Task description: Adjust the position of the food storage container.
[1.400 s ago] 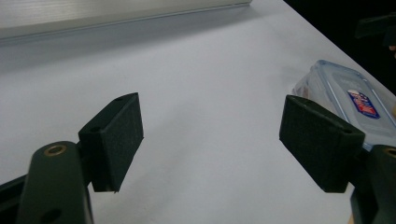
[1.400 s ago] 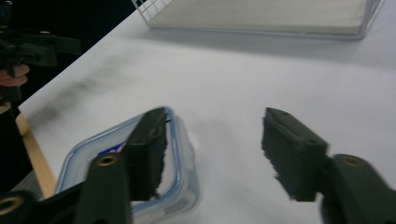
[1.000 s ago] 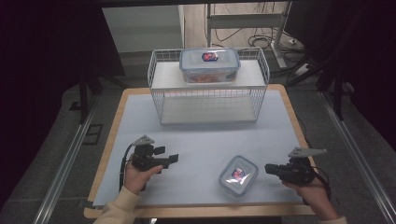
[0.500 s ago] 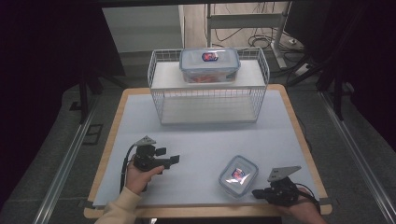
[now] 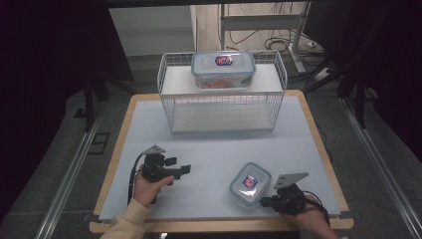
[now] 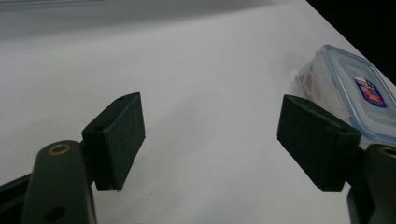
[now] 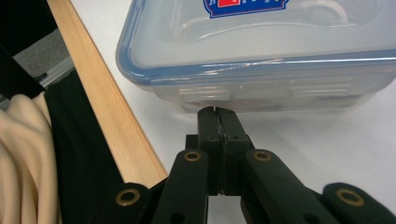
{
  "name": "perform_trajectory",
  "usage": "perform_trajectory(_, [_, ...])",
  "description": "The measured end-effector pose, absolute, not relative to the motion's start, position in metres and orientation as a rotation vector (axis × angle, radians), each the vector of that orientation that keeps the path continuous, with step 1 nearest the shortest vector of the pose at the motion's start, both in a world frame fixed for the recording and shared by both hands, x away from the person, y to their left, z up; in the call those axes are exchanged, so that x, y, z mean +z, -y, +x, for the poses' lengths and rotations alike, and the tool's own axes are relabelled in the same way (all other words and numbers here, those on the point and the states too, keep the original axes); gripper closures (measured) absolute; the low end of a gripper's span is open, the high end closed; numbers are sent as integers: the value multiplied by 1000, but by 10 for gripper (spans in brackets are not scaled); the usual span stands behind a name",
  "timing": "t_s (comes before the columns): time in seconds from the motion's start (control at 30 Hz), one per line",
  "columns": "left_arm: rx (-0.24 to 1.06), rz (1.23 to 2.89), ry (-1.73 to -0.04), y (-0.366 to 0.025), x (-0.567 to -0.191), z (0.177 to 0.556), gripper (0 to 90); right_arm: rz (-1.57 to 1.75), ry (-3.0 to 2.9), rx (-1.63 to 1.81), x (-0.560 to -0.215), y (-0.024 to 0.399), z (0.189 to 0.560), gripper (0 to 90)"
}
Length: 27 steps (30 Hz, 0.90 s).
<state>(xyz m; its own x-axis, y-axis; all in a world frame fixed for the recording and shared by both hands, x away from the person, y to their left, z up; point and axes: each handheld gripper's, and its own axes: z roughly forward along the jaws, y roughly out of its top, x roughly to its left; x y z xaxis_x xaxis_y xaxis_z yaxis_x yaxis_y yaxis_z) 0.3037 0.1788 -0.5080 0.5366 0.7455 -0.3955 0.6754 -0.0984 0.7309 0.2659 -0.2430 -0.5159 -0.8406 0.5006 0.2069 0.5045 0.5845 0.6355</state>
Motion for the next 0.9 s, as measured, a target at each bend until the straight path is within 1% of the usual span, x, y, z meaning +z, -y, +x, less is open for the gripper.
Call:
perform_trajectory(0.53, [92, 1809, -1187, -183, -510, 306, 234, -859, 2787, -1146, -518, 195, 294, 893])
perform_trajectory(0.77, [91, 1811, -1188, -184, -511, 306, 234, -852, 2794, -1135, -522, 183, 300, 893])
perform_trajectory(0.9, [92, 1803, -1192, -185, -510, 306, 234, -859, 2791, -1128, -521, 183, 298, 893])
